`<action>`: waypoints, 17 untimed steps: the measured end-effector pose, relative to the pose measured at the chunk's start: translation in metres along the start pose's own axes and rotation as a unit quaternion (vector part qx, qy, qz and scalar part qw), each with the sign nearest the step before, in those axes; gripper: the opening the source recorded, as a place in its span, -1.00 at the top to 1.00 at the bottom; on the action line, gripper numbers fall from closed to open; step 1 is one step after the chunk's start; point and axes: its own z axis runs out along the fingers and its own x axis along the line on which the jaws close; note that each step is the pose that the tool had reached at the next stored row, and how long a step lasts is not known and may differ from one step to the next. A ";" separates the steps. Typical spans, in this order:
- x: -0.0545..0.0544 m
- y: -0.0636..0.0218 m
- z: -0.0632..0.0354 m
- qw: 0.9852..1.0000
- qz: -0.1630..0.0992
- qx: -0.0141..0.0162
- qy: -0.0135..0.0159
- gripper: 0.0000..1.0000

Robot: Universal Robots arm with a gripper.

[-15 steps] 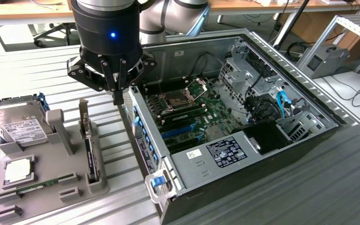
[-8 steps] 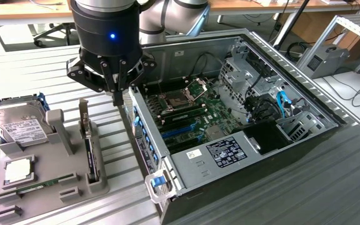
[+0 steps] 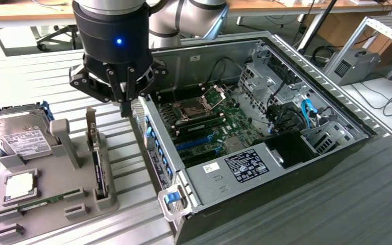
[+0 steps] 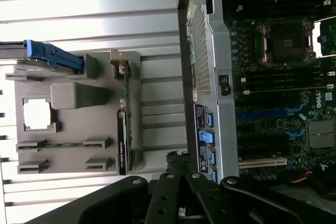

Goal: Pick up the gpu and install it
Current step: 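Reach for the gpu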

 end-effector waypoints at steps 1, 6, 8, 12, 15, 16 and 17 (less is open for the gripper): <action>0.001 -0.0003 0.0000 1.000 0.000 0.000 0.000 0.79; 0.006 -0.0027 0.0001 1.000 0.000 0.000 0.000 0.79; 0.008 -0.0043 0.0002 1.000 0.000 0.000 0.000 0.79; 0.012 -0.0072 0.0001 1.000 0.000 0.000 0.000 0.79; 0.014 -0.0093 0.0001 1.000 0.000 0.000 0.000 0.79; 0.014 -0.0100 0.0002 1.000 0.000 0.000 0.000 0.79; 0.015 -0.0105 0.0001 1.000 0.000 0.000 0.000 0.79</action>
